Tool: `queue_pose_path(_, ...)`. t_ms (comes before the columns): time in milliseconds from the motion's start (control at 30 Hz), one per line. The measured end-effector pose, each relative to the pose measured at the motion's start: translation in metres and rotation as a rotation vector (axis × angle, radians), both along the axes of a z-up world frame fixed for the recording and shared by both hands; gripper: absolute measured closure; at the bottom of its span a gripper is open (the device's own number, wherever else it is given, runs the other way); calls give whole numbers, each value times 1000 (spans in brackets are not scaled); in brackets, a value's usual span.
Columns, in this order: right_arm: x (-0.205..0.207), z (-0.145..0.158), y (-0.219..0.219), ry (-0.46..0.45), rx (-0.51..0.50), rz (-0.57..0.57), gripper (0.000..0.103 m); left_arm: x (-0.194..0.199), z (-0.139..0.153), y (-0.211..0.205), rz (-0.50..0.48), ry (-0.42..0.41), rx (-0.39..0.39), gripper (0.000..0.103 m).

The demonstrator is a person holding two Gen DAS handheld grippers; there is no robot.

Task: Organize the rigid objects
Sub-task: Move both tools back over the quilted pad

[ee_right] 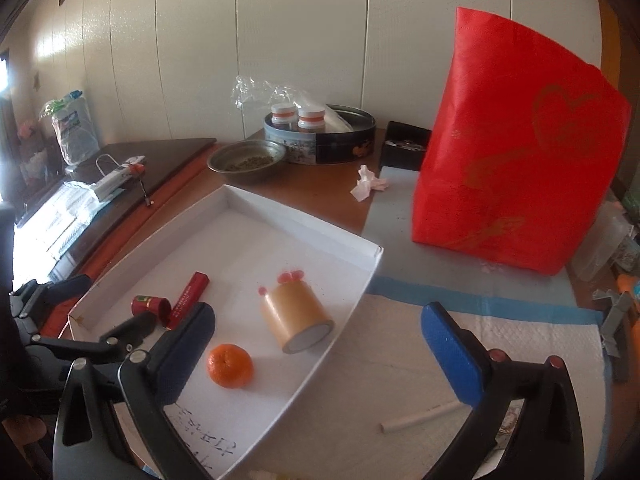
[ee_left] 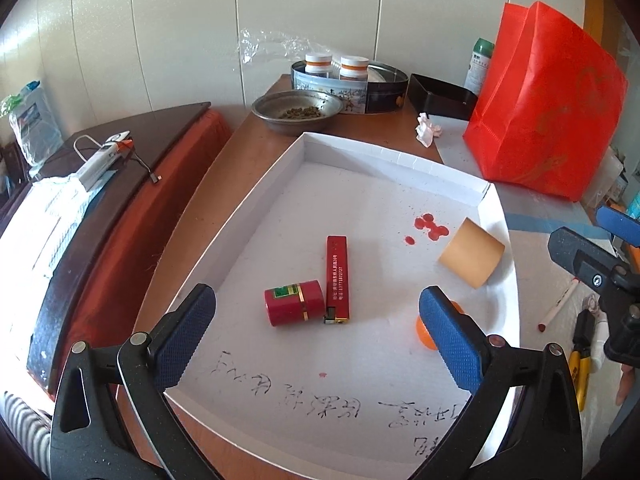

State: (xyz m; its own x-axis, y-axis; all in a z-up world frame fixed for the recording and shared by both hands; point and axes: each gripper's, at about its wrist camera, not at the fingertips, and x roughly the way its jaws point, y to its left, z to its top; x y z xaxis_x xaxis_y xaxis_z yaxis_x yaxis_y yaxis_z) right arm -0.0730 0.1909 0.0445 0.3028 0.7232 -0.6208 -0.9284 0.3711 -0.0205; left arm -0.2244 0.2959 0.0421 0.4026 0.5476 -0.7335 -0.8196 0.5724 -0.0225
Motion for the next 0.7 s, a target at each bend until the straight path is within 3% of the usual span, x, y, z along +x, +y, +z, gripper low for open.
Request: queue_pose_path(700, -5, 14, -42, 9, 60, 3, 0, -4, 28, -60, -59, -3, 62, 0)
